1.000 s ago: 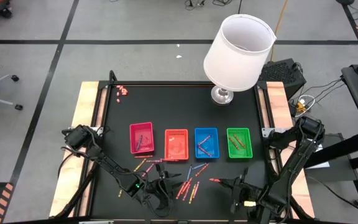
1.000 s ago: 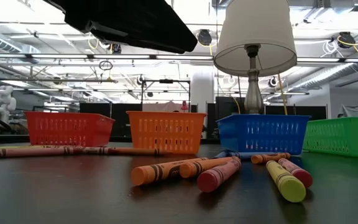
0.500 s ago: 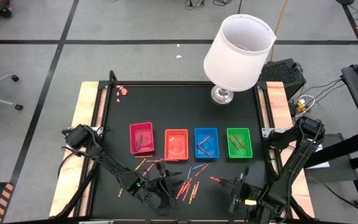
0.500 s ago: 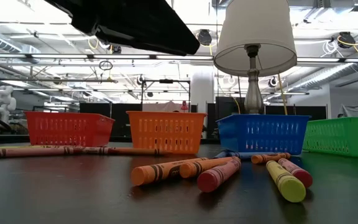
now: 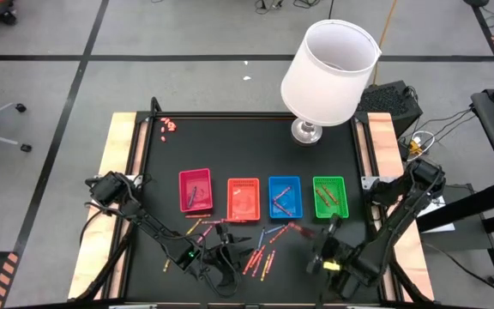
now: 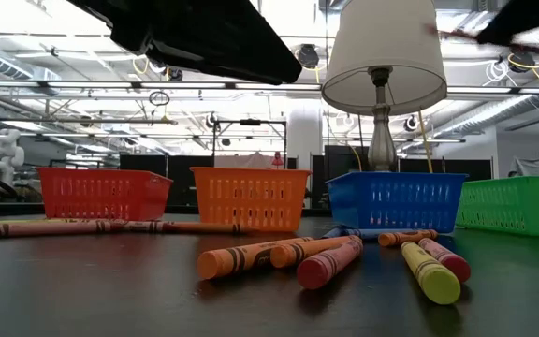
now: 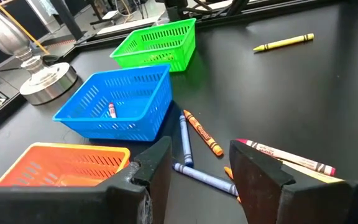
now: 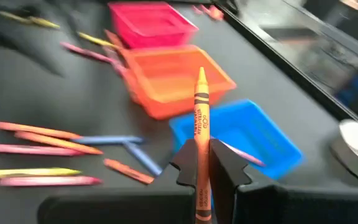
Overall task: Sort crayons
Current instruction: Put the orange crayon into the green bin
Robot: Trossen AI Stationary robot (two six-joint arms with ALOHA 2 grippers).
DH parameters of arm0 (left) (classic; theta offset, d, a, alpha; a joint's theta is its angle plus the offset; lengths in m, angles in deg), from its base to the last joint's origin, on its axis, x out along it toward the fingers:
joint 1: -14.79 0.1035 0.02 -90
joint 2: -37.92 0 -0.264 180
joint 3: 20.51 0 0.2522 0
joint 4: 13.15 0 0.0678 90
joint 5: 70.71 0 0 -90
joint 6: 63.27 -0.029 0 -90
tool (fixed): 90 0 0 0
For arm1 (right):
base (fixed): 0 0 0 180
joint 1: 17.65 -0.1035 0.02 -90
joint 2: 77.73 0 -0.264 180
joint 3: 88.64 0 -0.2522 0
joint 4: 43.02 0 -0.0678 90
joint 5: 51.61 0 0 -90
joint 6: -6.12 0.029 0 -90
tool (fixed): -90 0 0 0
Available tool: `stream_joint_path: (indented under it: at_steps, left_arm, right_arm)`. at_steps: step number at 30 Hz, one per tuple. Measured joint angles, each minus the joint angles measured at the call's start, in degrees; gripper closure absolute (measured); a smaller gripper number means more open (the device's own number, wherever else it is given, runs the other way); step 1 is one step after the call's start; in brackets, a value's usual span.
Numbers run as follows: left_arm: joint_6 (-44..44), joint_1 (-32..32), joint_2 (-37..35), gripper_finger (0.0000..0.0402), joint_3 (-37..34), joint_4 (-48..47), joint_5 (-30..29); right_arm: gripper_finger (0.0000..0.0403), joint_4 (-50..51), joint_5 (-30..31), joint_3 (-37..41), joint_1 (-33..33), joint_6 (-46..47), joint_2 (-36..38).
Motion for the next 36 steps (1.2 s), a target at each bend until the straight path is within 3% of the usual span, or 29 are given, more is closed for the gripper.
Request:
stream_joint_path:
  at_steps: [6, 11, 23, 30, 36]
  left_arm:
    - [0.14, -0.02, 0.00, 0.0240, 0.00, -0.16, 0.00]
    - [0.24, -0.02, 0.00, 0.0240, 0.00, -0.44, 0.00]
    - [0.39, -0.04, 0.00, 0.0240, 0.00, -1.92, 0.01]
    - [0.42, -0.04, 0.00, 0.0240, 0.00, -1.88, 0.02]
    - [0.42, -0.04, 0.00, 0.0240, 0.00, -1.84, 0.02]
  right_arm:
    - [0.0399, 20.58, -6.56, 0.00, 2.89, 18.84, 0.00]
    - [0.0399, 26.84, -9.65, 1.33, 4.08, 24.93, 0.00]
    - [0.0399, 26.02, -10.19, 16.65, 5.01, 42.47, 0.00]
    - [0.0398, 15.22, -11.32, 23.96, 5.01, 42.87, 0.00]
    - [0.0384, 11.92, -11.75, 25.77, 5.01, 43.00, 0.00]
